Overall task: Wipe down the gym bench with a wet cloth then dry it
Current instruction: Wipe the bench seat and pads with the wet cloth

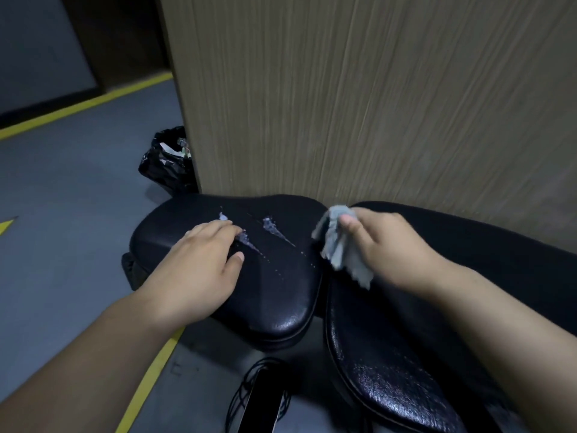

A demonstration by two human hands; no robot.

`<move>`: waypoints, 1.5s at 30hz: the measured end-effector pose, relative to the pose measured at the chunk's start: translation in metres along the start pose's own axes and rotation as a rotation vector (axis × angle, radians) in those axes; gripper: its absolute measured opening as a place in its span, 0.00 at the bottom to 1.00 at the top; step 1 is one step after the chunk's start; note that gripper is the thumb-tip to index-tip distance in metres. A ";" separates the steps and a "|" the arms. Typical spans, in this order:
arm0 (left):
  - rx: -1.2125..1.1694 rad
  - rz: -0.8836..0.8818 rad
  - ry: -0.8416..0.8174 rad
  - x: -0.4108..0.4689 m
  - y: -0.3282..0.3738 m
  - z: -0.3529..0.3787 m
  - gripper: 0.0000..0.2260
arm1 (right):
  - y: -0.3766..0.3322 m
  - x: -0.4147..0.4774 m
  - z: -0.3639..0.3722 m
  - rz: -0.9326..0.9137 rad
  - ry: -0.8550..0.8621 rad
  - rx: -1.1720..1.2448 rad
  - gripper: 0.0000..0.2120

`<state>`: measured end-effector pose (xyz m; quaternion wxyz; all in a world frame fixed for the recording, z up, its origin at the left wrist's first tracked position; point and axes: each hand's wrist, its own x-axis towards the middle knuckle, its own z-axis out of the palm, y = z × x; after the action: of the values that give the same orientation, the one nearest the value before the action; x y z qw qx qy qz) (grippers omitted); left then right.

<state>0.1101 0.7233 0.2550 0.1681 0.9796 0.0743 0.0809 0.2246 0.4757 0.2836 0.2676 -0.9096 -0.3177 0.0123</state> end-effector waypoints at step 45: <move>0.001 -0.168 -0.244 0.012 -0.059 0.006 0.30 | -0.073 -0.038 0.091 -0.207 -0.212 -0.481 0.31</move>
<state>0.1161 0.7784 0.2311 0.1818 0.9726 0.1351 -0.0532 0.1357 0.5449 0.2358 0.0092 -0.9033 -0.4289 0.0043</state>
